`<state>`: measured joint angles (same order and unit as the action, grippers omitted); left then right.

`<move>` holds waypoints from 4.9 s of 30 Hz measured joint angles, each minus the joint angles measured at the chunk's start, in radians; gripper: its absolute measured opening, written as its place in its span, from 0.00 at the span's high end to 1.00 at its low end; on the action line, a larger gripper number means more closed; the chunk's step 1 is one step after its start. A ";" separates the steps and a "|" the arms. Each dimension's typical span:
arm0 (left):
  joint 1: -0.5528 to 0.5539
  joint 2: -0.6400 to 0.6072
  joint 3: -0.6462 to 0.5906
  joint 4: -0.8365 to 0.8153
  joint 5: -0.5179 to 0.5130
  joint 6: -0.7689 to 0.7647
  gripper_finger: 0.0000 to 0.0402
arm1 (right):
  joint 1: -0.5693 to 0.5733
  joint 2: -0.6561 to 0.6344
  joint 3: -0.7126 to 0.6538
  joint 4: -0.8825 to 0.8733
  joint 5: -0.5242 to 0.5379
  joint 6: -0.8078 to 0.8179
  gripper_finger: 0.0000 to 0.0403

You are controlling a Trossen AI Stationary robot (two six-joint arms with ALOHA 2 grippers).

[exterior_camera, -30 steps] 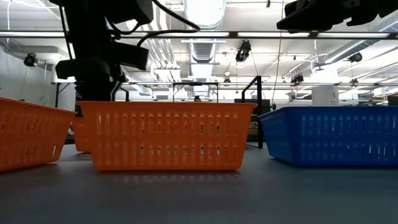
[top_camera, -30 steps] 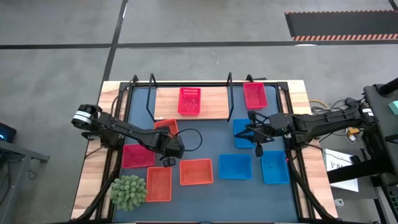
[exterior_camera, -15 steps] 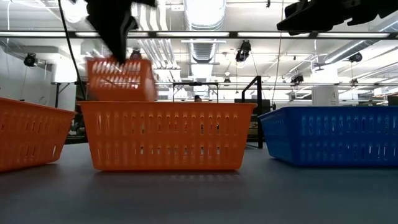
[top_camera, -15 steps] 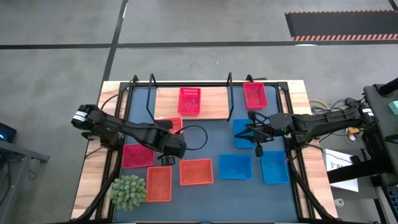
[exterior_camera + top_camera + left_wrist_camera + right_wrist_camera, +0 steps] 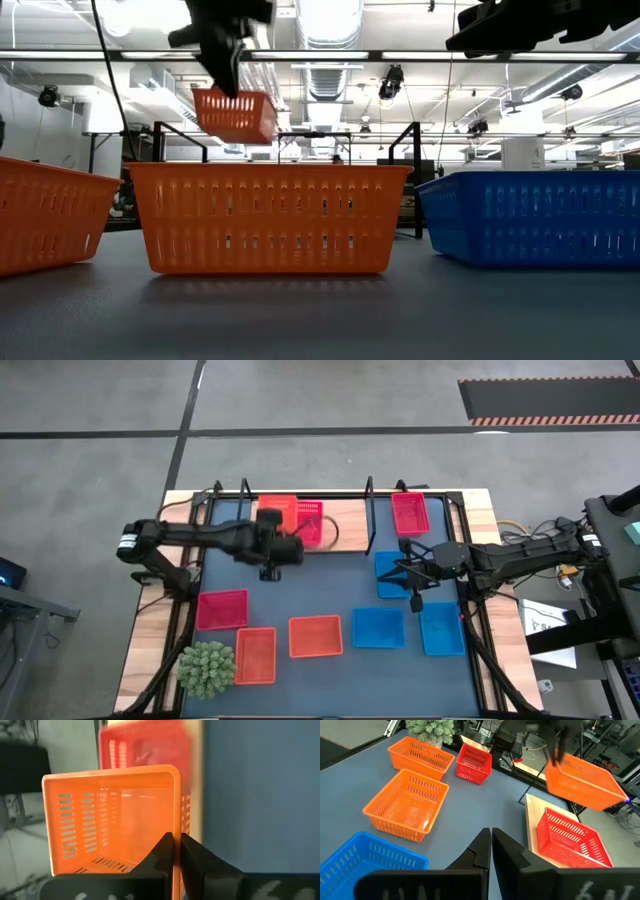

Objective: Stack baskets on shelf by color
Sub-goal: Put the top orange basket on the shelf, then put the top blue basket on the shelf

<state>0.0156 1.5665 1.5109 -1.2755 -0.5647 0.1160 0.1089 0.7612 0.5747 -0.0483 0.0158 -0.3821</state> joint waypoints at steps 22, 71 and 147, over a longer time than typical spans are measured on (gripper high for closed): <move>0.208 0.000 -0.211 0.215 0.113 0.135 1.00 | 0.000 0.000 -0.001 0.000 0.000 -0.003 0.98; 0.198 -0.003 -0.237 0.384 0.164 -0.032 0.90 | 0.000 0.000 -0.002 -0.001 0.000 0.006 0.98; -0.501 -0.050 -0.509 1.400 -0.129 -0.004 1.00 | 0.014 0.219 0.086 0.143 -0.004 0.097 0.80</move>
<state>-0.4852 1.5163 1.0018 0.1244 -0.6934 0.1123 0.1226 0.9802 0.6605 0.0942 0.0122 -0.2849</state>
